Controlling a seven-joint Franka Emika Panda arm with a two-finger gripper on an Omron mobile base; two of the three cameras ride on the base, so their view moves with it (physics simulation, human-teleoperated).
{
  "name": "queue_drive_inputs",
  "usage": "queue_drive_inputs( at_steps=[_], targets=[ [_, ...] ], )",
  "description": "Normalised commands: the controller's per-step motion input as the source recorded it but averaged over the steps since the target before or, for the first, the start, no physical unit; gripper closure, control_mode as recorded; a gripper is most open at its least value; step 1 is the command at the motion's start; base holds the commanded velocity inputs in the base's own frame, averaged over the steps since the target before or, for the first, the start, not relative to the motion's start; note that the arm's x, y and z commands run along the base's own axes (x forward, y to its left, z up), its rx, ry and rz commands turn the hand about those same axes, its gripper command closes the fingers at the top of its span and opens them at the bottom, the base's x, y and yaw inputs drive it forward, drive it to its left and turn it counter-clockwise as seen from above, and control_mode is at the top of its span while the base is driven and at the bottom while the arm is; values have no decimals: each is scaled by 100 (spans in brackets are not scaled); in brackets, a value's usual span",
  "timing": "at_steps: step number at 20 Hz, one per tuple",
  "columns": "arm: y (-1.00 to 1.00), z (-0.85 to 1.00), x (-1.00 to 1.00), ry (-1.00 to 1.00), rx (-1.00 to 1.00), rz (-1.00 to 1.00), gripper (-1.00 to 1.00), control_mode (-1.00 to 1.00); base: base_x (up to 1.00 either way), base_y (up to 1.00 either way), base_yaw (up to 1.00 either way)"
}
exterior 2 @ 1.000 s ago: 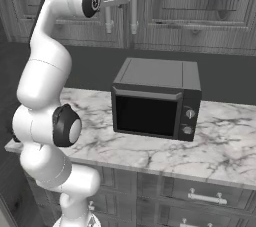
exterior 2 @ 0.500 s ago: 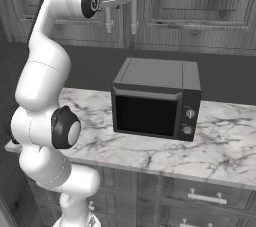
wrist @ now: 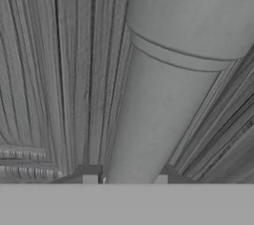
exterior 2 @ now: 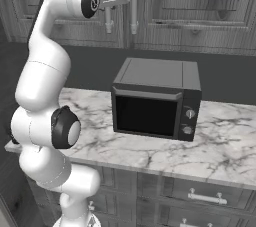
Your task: Move the bowls from the cabinet to the plates on the dining table.
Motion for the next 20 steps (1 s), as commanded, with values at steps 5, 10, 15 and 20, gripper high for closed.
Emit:
queue_drive_inputs(
  at_steps=[5,10,15,20],
  targets=[
    [0,0,-4,0,0,0,100,-100,0,0,0],
    [18,-2,-30,-2,0,0,100,-100,0,0,0],
    [39,-12,-40,0,0,0,100,-100,0,0,0],
    [47,-25,-38,-2,1,0,100,-100,0,0,0]
  ],
)
